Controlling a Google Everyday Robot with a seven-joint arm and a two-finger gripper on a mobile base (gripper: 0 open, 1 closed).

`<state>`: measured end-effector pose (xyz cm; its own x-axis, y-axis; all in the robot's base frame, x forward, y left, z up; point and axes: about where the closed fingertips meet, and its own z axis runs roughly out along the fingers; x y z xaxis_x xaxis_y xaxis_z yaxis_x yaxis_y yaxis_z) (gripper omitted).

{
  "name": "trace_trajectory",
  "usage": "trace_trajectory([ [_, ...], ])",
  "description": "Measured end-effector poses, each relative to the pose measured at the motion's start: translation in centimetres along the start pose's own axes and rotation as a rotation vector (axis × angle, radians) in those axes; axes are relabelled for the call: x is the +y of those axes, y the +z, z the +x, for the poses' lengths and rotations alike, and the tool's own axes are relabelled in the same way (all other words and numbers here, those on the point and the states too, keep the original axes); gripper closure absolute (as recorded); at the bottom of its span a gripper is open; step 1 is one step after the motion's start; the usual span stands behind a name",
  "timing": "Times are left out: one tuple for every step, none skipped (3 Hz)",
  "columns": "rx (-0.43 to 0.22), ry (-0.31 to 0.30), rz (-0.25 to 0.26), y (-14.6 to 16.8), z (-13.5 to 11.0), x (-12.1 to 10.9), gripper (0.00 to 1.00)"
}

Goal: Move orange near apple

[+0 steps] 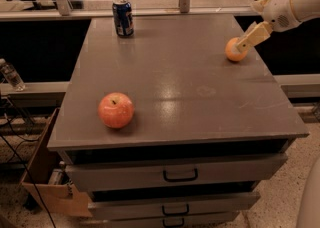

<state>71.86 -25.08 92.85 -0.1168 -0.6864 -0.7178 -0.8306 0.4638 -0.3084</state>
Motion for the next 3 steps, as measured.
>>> trace_trajectory([
  [-0.014,0.061,0.046,2.0,1.3,-2.5,0.00],
  [-0.011,0.124,0.061,3.0,2.8,-3.7,0.00],
  [-0.001,0.157,0.043,3.7,3.6,-3.5,0.00],
])
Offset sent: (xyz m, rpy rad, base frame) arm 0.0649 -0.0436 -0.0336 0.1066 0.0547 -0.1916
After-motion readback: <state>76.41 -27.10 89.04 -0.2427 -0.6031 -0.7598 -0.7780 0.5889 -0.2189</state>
